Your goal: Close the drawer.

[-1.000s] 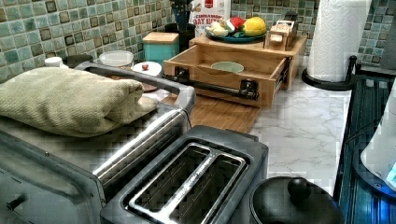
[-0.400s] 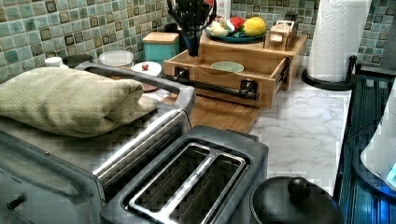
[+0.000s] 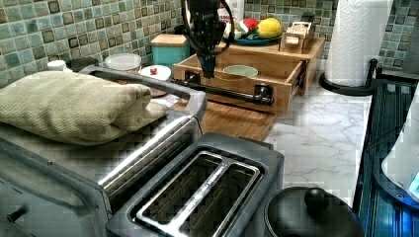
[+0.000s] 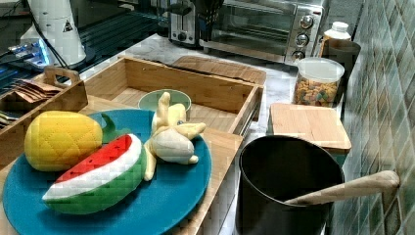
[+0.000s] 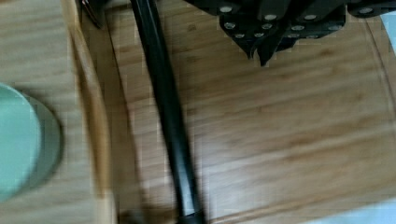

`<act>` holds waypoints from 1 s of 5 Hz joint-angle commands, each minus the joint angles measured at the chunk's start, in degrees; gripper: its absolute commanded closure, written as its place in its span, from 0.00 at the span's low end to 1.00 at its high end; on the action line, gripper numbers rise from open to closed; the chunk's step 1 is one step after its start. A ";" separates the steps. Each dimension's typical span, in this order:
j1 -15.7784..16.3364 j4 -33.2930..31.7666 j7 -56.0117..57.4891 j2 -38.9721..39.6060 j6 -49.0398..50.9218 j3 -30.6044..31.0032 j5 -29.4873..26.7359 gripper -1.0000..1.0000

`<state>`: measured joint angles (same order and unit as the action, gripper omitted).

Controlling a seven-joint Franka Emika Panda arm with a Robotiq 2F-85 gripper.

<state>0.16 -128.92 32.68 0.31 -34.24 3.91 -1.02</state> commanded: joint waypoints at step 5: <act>4.71 -3.98 0.77 4.32 -10.43 1.21 13.53 1.00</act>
<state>4.84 -132.72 39.53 3.62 -45.69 5.83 8.16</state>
